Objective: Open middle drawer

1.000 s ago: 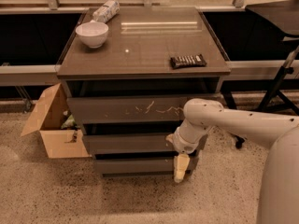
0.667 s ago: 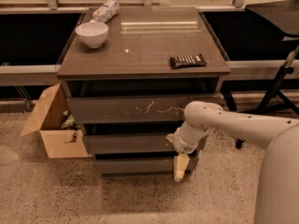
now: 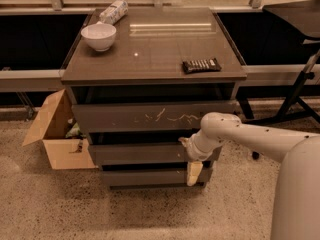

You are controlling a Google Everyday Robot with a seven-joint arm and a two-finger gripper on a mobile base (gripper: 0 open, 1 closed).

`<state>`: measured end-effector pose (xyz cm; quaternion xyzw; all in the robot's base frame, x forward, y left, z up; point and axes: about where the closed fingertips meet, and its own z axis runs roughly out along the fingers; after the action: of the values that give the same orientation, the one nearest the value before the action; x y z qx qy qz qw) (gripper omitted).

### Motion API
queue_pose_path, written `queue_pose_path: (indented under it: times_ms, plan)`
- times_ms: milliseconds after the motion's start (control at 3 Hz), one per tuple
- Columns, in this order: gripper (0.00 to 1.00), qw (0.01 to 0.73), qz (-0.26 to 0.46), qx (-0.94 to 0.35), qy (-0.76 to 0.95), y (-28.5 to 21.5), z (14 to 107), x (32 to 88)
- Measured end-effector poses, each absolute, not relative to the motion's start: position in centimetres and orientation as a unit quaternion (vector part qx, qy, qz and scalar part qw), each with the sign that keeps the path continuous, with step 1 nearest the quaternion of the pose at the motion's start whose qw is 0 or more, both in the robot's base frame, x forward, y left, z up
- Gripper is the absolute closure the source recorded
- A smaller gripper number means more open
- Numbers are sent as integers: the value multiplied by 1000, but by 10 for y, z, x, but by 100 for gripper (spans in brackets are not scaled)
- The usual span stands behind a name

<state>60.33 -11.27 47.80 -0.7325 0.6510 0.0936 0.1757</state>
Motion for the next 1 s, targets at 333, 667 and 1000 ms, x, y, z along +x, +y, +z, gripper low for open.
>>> queue_pose_path:
  times_ms: [333,667,1000]
  plan:
    - [0,186,77,-734,649,-115,462,629]
    - [0,187,77,-732,650,-114,447,643]
    - [0,187,83,-729,653,-114,434,654]
